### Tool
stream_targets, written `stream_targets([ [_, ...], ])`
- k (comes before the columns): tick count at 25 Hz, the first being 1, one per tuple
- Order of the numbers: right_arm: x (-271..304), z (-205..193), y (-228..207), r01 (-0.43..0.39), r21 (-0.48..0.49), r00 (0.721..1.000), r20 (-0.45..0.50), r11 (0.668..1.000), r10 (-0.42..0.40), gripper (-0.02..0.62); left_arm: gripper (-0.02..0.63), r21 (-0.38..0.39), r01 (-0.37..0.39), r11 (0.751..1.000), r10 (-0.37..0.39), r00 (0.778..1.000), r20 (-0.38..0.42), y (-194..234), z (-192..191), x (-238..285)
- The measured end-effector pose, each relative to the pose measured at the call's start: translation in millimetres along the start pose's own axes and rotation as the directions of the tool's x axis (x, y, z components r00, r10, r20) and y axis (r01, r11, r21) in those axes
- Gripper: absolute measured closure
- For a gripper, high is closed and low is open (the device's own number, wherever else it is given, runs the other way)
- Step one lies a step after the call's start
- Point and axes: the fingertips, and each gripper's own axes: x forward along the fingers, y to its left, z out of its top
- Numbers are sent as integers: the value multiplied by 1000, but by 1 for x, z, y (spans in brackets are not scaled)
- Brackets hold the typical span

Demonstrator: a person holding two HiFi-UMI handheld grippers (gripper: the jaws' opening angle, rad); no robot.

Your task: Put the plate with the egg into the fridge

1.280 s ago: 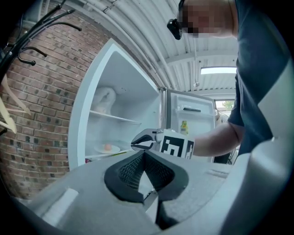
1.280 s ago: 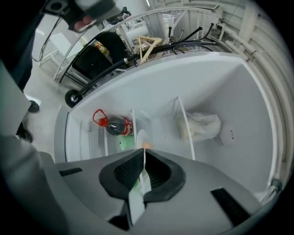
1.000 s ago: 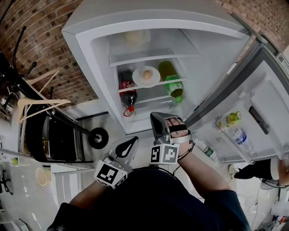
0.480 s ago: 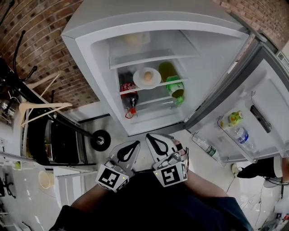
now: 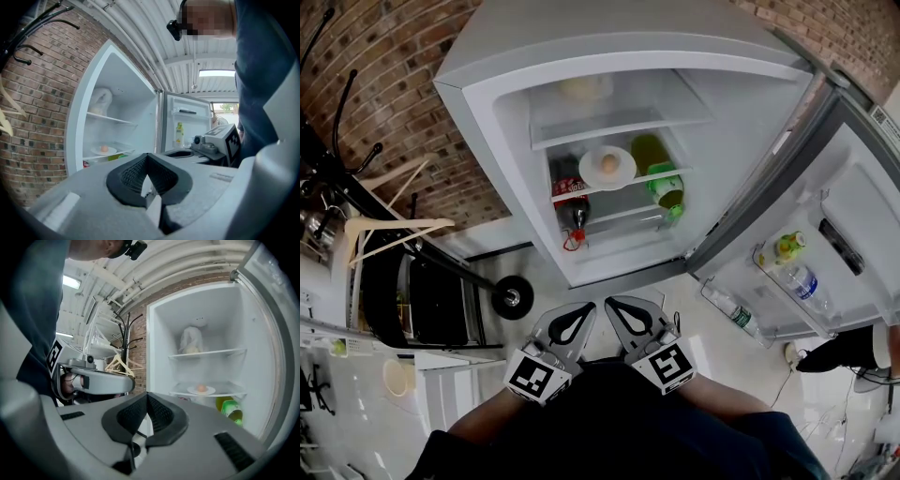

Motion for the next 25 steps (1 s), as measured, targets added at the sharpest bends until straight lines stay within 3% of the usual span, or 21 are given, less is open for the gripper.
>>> stream_targets([
  [9, 2, -1, -4, 5, 70, 1000, 2, 998, -5, 586, 614, -1, -1, 1000, 1, 1000, 1, 2, 0, 2],
  [25, 2, -3, -9, 9, 91, 1000, 6, 996, -10, 588, 614, -6, -6, 1000, 6, 1000, 4, 4, 1, 6],
])
